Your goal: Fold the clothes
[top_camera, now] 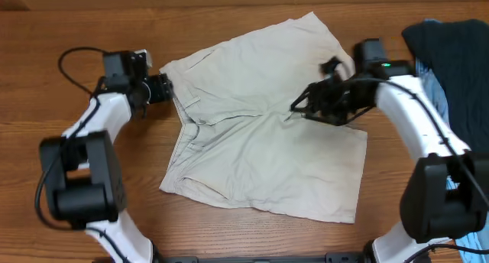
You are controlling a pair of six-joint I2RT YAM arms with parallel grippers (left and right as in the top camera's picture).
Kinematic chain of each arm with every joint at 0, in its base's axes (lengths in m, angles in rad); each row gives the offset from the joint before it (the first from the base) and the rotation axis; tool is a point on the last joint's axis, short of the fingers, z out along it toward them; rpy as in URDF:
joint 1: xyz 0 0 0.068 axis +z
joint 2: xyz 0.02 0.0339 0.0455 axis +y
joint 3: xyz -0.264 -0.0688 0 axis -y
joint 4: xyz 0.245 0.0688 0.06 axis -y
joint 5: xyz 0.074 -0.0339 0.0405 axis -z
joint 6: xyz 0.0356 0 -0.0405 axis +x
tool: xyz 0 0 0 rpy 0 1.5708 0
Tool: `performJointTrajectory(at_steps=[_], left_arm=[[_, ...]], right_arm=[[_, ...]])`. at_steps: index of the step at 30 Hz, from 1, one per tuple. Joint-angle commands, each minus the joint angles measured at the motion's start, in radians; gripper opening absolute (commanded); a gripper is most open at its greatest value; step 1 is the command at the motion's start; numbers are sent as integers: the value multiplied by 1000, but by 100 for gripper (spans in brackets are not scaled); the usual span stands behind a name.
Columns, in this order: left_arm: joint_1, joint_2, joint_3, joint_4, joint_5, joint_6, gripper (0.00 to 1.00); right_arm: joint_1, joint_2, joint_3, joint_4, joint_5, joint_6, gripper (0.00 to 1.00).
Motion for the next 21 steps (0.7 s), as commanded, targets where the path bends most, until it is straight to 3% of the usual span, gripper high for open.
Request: performJointTrajectory(at_steps=[1,5,7,8,9,10,15,19,20,21], left_arm=[[-1,105,139,15,5,105,82],[-6,226,198,64,28,148,82],[-12,273,204,117,53,177,70],[-13,294,204,147,57,182,49],[-14,314,204,180,53,182,11],[-13,320,204,214,49,165,4],[21,320,289,408,-93,-63,4],[27,323,434,392,-97,-72,4],[29,323,483,336,-96,-72,7],[31,322,540,238,-95,-67,36]], right_arm=[[101,-25,2,-2,94,-42,62],[177,-25,2,-2,97,-38,62],[188,-25,2,-2,97,-7,62],[191,-25,2,-2,97,8,62],[191,-25,2,-3,97,24,62],[191,-25,2,-1,97,32,61],[192,-25,2,19,97,68,61],[192,-25,2,16,98,71,60],[192,-25,2,2,134,74,60],[192,-25,2,-10,188,99,60]])
